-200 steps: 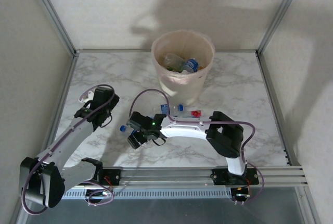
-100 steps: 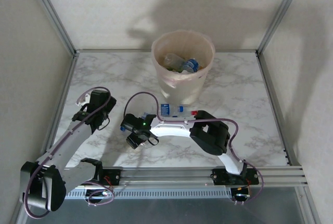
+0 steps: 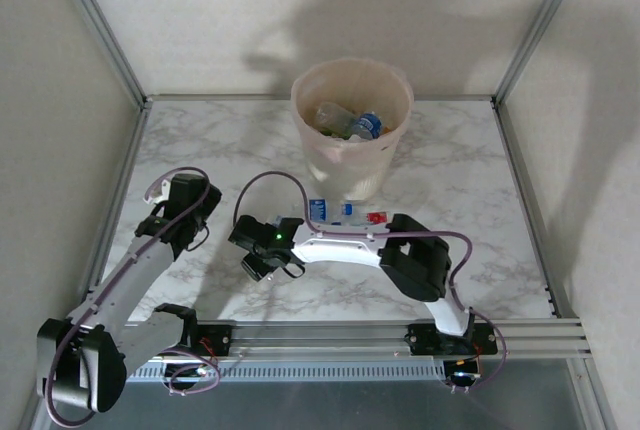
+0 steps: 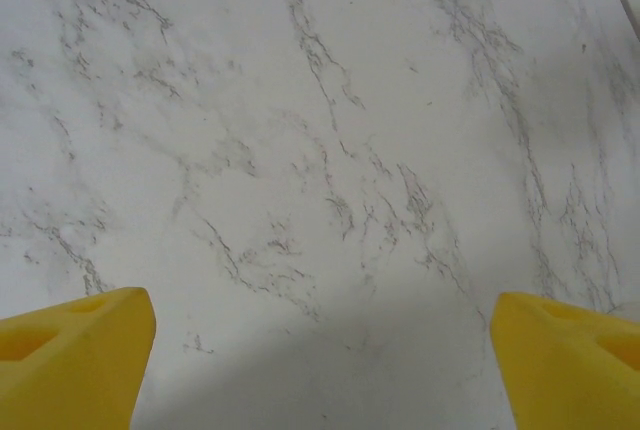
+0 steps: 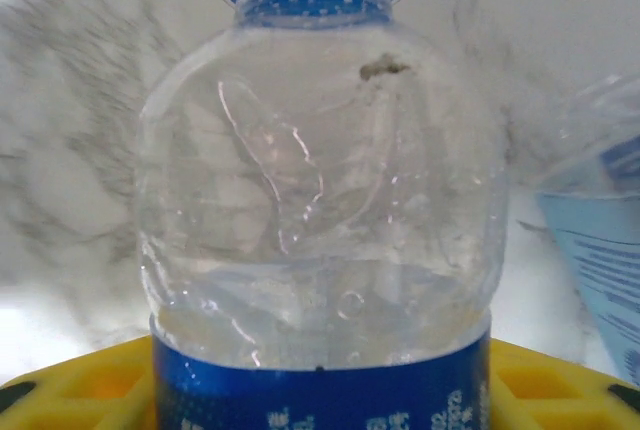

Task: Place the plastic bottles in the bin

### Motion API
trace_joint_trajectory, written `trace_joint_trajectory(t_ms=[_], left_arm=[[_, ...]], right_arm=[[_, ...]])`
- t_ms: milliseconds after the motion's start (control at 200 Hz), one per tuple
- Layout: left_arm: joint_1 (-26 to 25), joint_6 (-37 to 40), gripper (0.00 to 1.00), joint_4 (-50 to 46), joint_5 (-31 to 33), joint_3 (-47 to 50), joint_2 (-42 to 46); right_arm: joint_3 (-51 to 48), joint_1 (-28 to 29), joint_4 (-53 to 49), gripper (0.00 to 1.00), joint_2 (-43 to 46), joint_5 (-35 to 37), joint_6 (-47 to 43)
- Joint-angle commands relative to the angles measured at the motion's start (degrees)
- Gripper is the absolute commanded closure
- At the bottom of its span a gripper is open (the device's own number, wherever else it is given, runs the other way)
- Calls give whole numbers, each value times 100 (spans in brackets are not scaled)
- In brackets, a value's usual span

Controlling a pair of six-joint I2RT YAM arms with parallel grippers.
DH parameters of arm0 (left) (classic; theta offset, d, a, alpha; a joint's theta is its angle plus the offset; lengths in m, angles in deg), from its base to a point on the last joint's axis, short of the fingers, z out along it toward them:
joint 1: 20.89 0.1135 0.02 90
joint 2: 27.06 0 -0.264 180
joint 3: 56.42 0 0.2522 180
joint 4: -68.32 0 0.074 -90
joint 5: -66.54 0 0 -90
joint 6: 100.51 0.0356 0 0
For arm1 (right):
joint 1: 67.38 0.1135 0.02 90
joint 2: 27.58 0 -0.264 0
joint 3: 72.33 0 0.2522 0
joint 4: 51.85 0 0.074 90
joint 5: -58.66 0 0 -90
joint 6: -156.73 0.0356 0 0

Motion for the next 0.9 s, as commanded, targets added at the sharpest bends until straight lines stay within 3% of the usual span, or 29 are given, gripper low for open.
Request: trace_joint_trajectory(t_ms=[0, 215, 506, 671, 896], left_arm=[[48, 149, 14, -30, 30, -8, 145], [-50, 407, 17, 162, -259, -34, 231], [-1009, 868, 15, 692, -715, -342, -197], [-1377, 795, 15, 876, -692, -505, -384], [-1483, 813, 15, 764, -589, -613, -392]], right_arm=[[356, 135, -87, 45, 747, 329, 14], [831, 132, -358, 46, 1499, 1004, 27], [1569, -29, -738, 45, 2469, 2323, 609], [2238, -761, -1171, 46, 2598, 2326, 906], [3306, -2269, -1636, 45, 2185, 1538, 895]])
